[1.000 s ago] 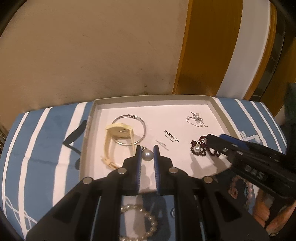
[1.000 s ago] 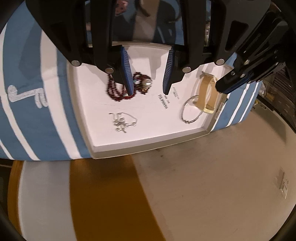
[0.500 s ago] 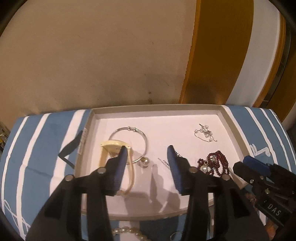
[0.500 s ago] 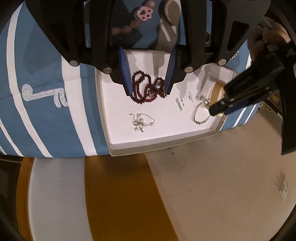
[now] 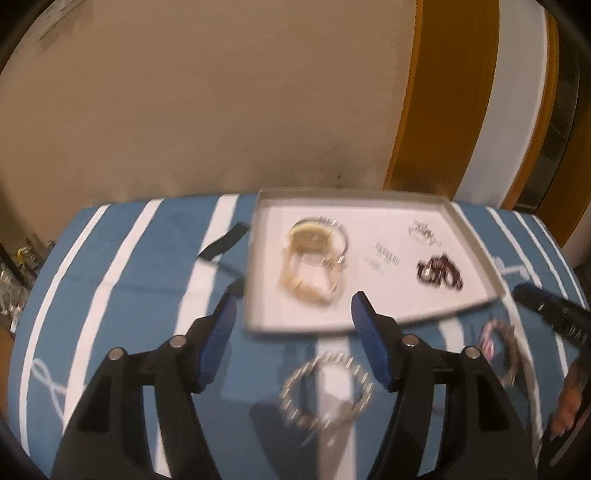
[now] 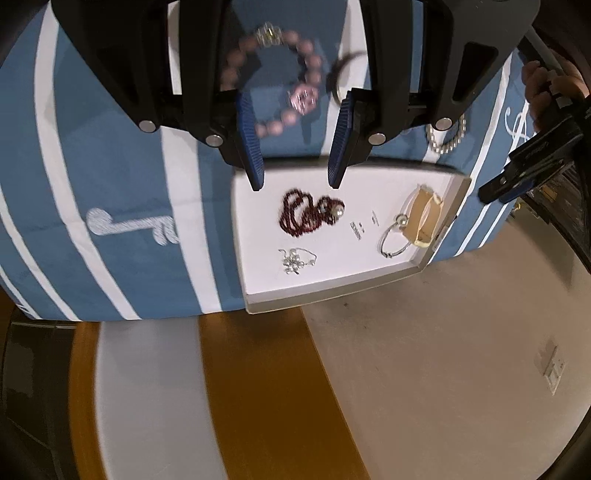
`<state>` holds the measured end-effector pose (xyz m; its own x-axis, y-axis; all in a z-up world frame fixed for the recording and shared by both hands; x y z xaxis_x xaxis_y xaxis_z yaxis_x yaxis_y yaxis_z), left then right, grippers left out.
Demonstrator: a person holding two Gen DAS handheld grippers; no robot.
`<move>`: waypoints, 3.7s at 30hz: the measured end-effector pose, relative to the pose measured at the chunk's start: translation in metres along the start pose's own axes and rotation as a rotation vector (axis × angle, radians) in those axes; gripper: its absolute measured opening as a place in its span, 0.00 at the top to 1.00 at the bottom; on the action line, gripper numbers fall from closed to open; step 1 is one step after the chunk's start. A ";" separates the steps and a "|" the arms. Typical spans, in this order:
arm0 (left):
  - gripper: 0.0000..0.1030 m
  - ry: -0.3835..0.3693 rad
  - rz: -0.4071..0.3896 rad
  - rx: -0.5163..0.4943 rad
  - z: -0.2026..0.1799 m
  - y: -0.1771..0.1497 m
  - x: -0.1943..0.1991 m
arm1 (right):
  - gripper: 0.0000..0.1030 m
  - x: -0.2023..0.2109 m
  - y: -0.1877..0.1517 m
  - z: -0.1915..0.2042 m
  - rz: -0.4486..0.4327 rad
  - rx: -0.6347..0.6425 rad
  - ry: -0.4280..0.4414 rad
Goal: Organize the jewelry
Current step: 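Grasp the pink bead bracelet with the right tool while the left tool grasps the pearl bracelet, then carry both bracelets into the tray and open both tools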
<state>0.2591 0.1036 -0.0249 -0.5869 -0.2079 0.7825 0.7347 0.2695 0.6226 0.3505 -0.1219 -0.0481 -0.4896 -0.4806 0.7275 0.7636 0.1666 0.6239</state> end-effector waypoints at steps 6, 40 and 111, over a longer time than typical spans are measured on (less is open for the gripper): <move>0.35 0.020 0.024 0.016 0.025 -0.044 0.020 | 0.63 0.020 -0.029 -0.002 -0.004 0.017 -0.023; 0.29 0.076 0.036 0.043 0.030 -0.083 0.014 | 0.87 -0.019 -0.065 -0.019 0.055 0.068 -0.274; 0.91 -0.040 -0.046 0.038 0.008 -0.029 0.067 | 0.87 0.071 -0.002 0.017 -0.120 0.052 -0.166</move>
<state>0.1956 0.0896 0.0099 -0.6333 -0.1830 0.7519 0.6937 0.2963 0.6564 0.3072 -0.1414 0.0070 -0.6417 -0.3517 0.6816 0.6750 0.1629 0.7196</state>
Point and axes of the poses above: each gripper's, at about its wrist camera, not at the fingertips, and x roughly against the way its jaws point, z to its left, y to its top, the point moved 5 cm from there along -x, roughly the way its jaws point, and after that the axes turned 4 degrees about z, right-handed, at the moved point
